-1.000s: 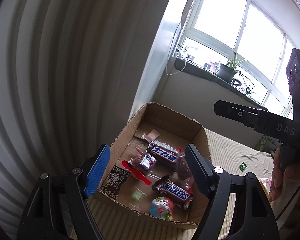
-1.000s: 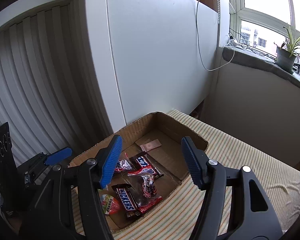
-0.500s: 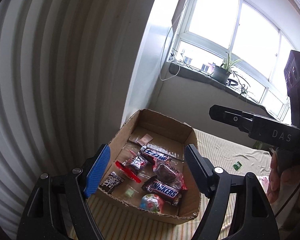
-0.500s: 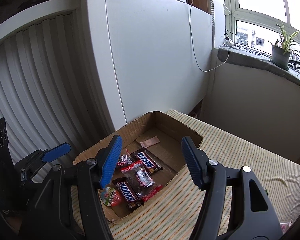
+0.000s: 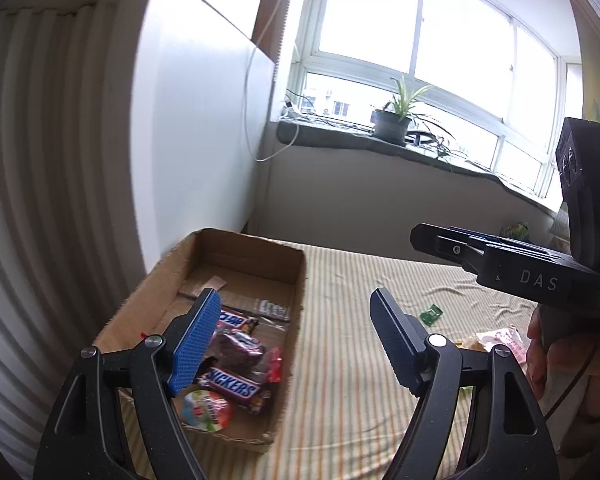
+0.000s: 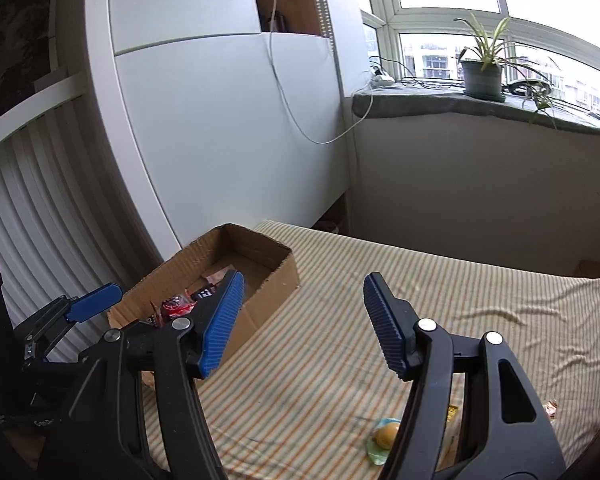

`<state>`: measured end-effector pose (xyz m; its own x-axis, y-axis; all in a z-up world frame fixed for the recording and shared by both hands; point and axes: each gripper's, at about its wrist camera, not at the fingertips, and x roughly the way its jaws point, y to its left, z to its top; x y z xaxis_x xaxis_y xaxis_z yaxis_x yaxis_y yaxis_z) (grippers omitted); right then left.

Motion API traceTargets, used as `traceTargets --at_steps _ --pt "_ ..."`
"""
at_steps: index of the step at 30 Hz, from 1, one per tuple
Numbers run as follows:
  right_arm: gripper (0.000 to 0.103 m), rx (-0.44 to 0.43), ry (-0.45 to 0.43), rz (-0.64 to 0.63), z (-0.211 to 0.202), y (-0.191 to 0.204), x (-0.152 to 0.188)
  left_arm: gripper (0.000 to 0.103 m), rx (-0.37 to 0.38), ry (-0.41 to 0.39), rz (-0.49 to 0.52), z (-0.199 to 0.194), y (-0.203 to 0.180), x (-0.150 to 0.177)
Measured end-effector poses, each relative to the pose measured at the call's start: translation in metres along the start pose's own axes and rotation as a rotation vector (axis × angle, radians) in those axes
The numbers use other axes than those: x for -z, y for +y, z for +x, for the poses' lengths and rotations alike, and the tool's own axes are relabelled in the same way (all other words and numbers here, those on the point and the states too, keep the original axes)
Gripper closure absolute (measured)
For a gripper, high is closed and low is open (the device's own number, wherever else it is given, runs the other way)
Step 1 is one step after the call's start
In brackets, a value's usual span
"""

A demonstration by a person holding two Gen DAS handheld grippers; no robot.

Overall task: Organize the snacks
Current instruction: 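Move both open tools back toward the remaining snacks on the bedspread, then grasp the green wrapped candy with the right tool while the left tool grasps the yellow egg candy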

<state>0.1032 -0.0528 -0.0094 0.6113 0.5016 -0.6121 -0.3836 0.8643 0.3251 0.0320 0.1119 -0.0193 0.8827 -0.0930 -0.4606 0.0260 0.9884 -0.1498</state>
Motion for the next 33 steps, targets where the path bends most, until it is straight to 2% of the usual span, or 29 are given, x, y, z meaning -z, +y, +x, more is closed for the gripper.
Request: traceTargets --at_steps 3,6,10,13,18,24,31,33 --pt "0.037 0.049 -0.02 0.049 -0.025 -0.04 0.01 0.026 0.035 0.012 0.046 0.006 -0.032 -0.001" --pt "0.031 0.113 -0.031 0.103 -0.05 -0.08 0.024 0.026 0.078 0.027 0.088 0.014 -0.064 -0.001" --pt "0.031 0.206 -0.029 0.182 -0.082 -0.134 0.046 0.026 0.136 0.051 0.135 0.023 -0.102 0.002" --pt "0.031 0.247 -0.029 0.219 -0.099 -0.158 0.059 0.026 0.171 0.061 0.174 0.026 -0.125 0.005" --pt "0.031 0.255 -0.039 0.23 -0.109 -0.166 0.065 0.026 0.197 0.072 0.209 0.026 -0.145 0.008" --pt "0.031 0.245 -0.019 0.205 -0.099 -0.157 0.062 0.026 0.189 0.076 0.206 0.027 -0.144 0.008" --pt "0.03 0.246 0.071 0.148 -0.063 -0.153 0.056 0.026 0.186 0.111 0.182 0.039 -0.134 0.02" --pt "0.025 0.234 0.134 0.121 -0.045 -0.153 0.055 0.026 0.188 0.132 0.172 0.047 -0.131 0.024"
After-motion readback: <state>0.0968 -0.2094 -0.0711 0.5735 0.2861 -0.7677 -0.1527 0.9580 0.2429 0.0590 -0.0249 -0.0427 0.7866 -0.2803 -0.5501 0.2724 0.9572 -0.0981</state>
